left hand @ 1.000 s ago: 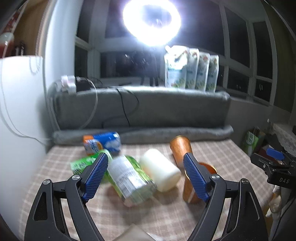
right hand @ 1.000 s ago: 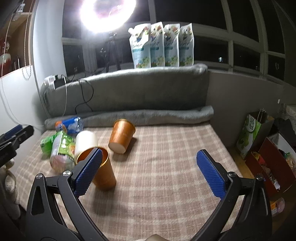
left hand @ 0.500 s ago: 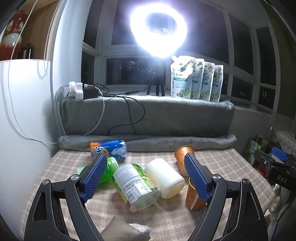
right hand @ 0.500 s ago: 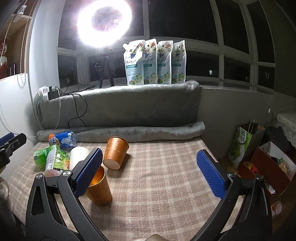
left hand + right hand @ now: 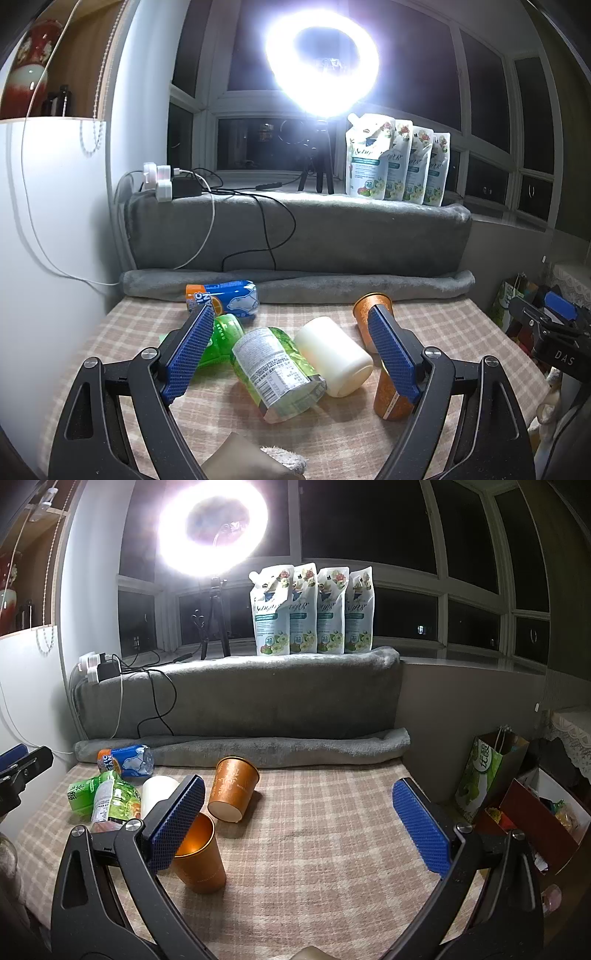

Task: Flip cup upright

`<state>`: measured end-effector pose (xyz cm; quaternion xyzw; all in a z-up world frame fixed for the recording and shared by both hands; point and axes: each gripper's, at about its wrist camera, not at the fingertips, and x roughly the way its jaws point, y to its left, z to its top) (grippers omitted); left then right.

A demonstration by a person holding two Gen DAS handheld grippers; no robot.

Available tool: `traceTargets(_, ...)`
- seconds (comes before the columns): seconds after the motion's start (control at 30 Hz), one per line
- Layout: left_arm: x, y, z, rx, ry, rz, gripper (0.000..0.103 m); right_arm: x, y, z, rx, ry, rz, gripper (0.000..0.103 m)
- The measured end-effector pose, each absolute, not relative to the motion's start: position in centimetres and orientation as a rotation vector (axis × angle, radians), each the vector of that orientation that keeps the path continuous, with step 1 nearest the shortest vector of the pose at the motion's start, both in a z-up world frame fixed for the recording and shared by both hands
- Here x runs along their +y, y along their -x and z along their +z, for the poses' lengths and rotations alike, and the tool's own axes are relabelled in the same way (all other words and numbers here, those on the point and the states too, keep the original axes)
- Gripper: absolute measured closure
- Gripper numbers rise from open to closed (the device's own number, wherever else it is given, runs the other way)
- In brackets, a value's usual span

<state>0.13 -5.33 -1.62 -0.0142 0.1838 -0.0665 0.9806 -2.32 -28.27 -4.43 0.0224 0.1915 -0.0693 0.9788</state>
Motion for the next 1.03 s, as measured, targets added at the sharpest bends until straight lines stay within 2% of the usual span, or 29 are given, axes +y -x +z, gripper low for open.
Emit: traceTargets(1.03, -5.55, 0.04, -1.13, 0.346, 0.007, -0.118, 0.018, -28.51, 2.29, -4.14, 0.383, -0.046, -0.139, 0.000)
